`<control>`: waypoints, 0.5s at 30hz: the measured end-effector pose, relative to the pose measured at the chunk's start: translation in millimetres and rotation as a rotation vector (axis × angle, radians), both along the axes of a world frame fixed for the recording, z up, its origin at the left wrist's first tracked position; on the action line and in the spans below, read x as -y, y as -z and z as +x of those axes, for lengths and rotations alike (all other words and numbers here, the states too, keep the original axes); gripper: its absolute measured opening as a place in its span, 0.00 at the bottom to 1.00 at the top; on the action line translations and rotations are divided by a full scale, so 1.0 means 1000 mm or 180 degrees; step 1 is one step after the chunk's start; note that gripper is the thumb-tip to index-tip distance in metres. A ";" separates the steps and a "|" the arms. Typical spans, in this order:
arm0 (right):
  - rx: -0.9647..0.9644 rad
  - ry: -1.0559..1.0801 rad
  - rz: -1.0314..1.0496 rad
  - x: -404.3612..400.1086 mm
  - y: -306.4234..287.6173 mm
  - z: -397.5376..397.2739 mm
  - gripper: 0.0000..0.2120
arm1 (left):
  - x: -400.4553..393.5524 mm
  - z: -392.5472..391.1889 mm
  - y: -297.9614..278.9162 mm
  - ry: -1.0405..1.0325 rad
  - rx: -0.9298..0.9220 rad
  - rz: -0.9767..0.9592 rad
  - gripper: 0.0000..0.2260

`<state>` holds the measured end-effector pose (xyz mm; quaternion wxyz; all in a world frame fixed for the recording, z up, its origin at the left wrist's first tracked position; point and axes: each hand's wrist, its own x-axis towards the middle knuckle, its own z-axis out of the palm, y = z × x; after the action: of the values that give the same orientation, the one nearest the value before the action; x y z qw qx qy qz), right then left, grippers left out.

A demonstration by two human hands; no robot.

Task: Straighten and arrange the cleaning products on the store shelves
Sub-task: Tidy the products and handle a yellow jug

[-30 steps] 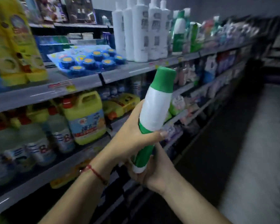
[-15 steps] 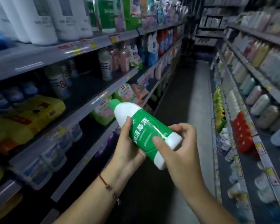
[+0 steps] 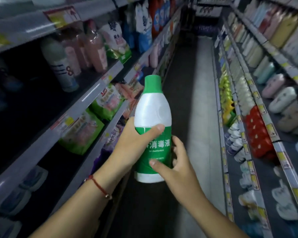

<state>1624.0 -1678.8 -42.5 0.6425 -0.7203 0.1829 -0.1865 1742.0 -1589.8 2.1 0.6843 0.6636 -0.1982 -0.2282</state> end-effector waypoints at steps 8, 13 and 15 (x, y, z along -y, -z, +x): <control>0.0586 -0.1078 -0.0200 0.100 -0.048 0.119 0.31 | 0.043 0.085 -0.059 -0.0355 0.0970 0.0191 0.20; 0.0738 -0.2143 -0.0947 0.134 -0.119 0.209 0.29 | 0.048 0.124 -0.105 -0.1798 0.1162 -0.0002 0.25; 0.0742 -0.2452 -0.1308 0.132 -0.146 0.241 0.33 | 0.040 0.134 -0.123 -0.2217 0.1283 -0.0063 0.25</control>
<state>1864.6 -1811.3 103.4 0.5251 -0.8227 -0.2130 -0.0461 1875.7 -1629.6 125.0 0.6745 0.7159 -0.0939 0.1540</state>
